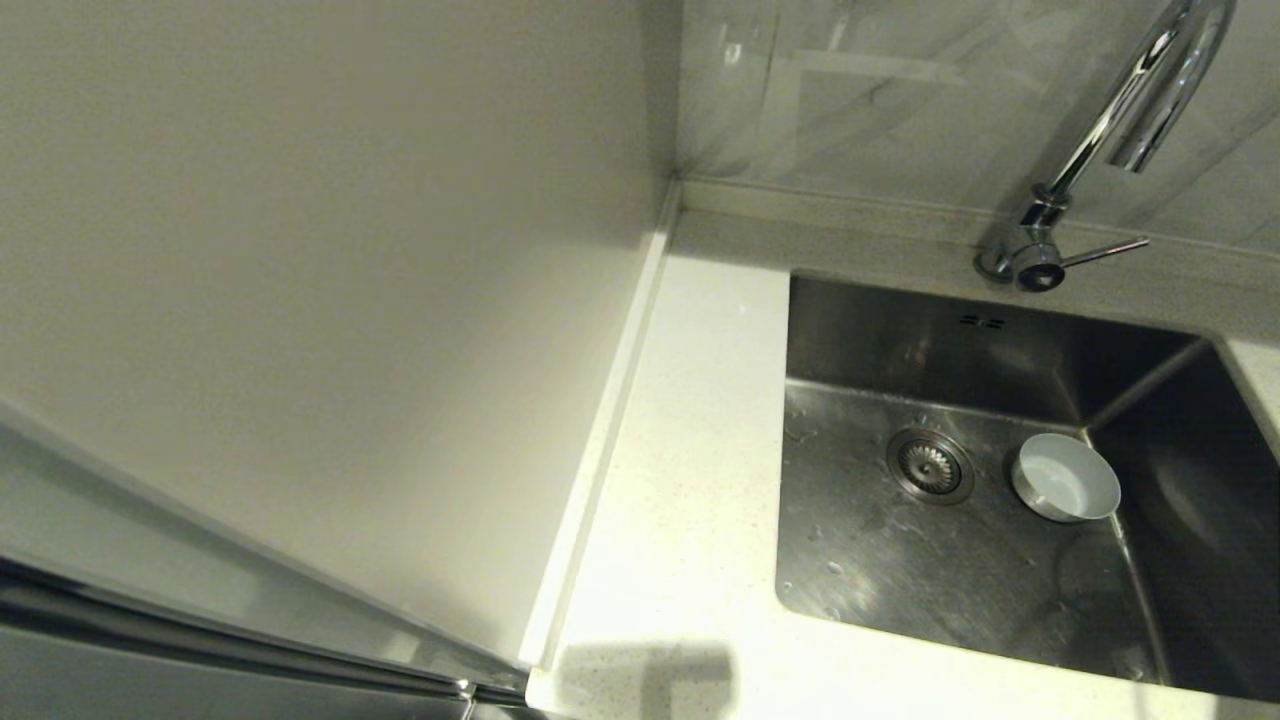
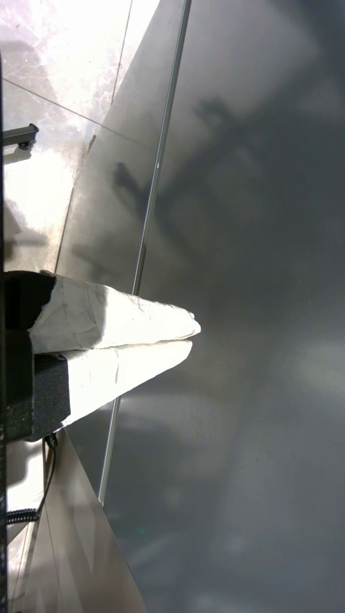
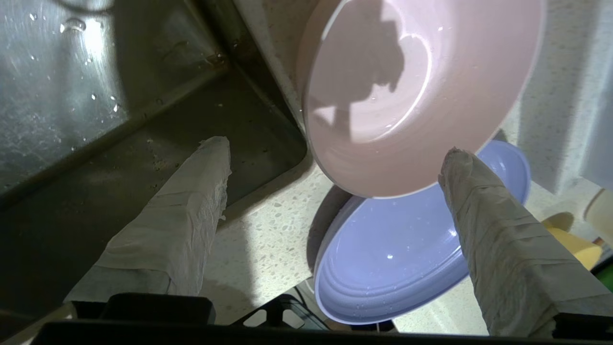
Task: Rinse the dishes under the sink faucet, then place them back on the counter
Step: Put a bowl into the sink
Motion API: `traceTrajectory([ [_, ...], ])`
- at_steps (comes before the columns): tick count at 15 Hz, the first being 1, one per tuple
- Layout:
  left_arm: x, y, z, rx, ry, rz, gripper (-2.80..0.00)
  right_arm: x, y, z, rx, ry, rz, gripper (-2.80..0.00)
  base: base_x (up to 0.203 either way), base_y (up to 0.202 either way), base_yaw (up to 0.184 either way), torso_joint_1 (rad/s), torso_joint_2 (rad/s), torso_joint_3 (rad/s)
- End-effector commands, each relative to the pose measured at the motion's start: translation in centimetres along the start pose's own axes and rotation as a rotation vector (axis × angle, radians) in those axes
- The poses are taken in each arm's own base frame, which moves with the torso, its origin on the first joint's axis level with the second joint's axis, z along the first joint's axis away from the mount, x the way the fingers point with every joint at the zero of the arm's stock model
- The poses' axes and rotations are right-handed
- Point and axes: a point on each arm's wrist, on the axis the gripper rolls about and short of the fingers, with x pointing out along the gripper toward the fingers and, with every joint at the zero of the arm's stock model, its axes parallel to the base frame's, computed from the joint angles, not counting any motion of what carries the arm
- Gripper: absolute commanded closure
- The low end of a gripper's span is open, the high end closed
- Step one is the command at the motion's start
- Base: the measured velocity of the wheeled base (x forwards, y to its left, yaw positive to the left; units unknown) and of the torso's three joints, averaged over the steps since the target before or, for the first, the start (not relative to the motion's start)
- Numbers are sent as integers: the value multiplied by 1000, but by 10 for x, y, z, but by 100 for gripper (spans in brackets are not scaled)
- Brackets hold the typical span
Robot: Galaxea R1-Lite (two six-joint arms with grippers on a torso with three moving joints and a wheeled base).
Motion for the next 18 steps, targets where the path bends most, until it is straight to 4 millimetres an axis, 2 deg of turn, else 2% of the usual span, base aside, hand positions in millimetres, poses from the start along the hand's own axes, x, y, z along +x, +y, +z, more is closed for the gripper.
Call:
traceTrajectory([
  [1,0,0,-1,0,3,0,0,10,-1,2,-1,30,1,-280,0,0,0,0,0,0],
  [7,0,0,-1,0,3,1,0,32,-2,7,-9,20,3,-280,0,0,0,0,0,0],
  [12,0,0,-1,0,3,-1,0,38,-4,10,-12,28,3,-280,0,0,0,0,0,0],
  [13,0,0,-1,0,3,0,0,38,-4,10,-12,27,3,0,0,0,0,0,0,0],
  [18,0,0,-1,0,3,-1,0,41,-3,10,-15,16,4,0,0,0,0,0,0,0],
])
